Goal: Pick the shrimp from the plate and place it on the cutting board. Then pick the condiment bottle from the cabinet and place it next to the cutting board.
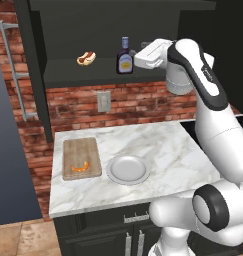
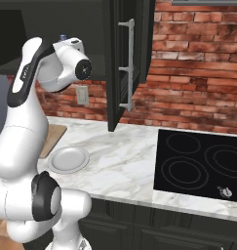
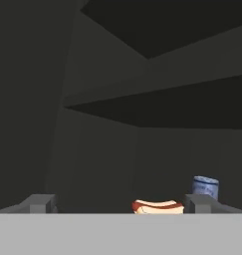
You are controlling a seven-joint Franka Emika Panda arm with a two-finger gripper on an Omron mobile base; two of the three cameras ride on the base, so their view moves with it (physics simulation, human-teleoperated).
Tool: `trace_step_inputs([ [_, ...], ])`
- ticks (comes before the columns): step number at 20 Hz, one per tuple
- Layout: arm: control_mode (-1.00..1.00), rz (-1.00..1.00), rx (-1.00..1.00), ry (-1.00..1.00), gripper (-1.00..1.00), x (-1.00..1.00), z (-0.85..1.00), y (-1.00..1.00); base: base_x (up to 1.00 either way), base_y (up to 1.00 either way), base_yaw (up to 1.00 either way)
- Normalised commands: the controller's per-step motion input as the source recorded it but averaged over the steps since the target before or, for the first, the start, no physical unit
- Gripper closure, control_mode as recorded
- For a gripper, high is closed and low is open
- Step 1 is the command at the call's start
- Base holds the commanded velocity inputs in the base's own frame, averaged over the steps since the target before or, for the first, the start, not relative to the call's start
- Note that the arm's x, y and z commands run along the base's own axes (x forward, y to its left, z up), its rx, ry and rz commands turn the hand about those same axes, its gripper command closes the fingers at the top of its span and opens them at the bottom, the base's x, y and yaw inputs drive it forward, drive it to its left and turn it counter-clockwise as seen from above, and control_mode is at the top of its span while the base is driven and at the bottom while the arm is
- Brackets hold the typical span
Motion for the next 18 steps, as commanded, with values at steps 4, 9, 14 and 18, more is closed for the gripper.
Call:
trace_step_inputs([
  [4,-1.00,0.00,0.00,0.00,-1.00,0.03,0.00,0.00,0.00,0.00,0.00],
  [9,-1.00,0.00,0.00,0.00,-1.00,0.04,0.00,0.00,0.00,0.00,0.00],
  [14,-1.00,0.00,0.00,0.00,-1.00,0.13,0.00,0.00,0.00,0.00,0.00],
  [18,-1.00,0.00,0.00,0.01,-1.00,0.32,-0.05,-0.05,0.00,0.00,0.00],
])
